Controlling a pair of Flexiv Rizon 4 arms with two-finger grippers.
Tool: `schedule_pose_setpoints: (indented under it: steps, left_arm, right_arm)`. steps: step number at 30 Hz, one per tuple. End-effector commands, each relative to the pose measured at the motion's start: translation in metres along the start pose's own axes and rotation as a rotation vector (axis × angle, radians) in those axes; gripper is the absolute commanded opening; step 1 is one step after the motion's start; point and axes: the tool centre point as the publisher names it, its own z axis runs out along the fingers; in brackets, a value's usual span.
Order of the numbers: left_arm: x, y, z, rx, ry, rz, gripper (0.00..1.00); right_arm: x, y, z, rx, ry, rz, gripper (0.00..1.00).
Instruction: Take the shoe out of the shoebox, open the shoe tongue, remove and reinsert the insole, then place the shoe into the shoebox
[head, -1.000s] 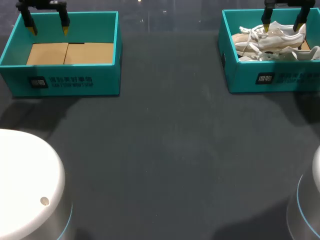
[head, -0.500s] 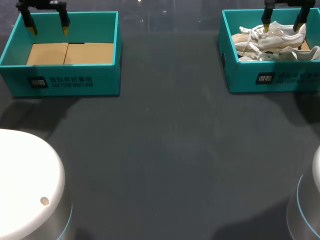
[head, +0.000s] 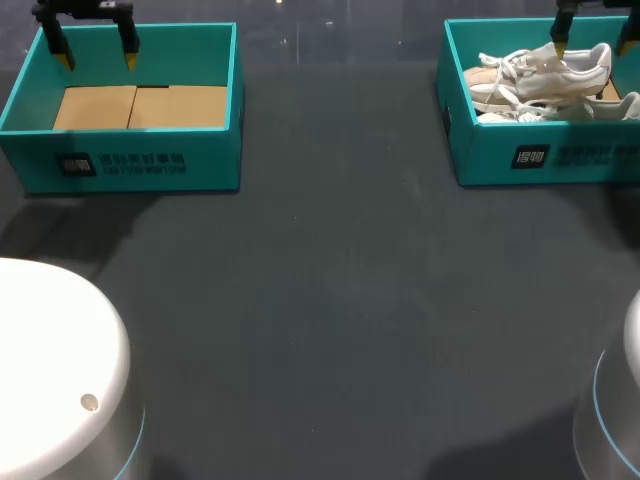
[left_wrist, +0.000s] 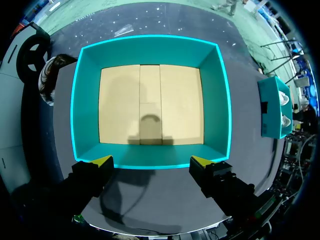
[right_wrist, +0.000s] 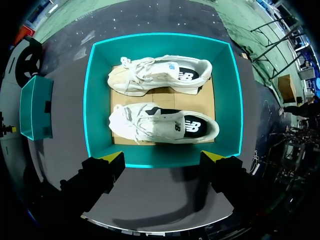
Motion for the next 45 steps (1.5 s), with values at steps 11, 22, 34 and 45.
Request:
schedule_pose_setpoints:
  steps: [11, 22, 34, 45]
  left_arm:
    - [0.000, 0.000, 0.000, 0.000, -0.001, 0.000, 1.00]
    - [0.000, 0.000, 0.000, 0.000, -0.001, 0.000, 1.00]
    - [0.000, 0.000, 0.000, 0.000, -0.001, 0.000, 1.00]
    - [0.000, 0.000, 0.000, 0.000, -0.001, 0.000, 1.00]
  right_arm:
    - [-0.045, 0.000, 0.020, 0.013, 0.039, -0.045, 1.00]
    - [-0.076, 0.010, 0.037, 0.028, 0.050, 0.016, 1.00]
    - [-0.089, 0.016, 0.065, 0.081, 0.056, 0.022, 0.98]
    - [-0.107, 0.025, 0.084, 0.091, 0.039, 0.045, 0.85]
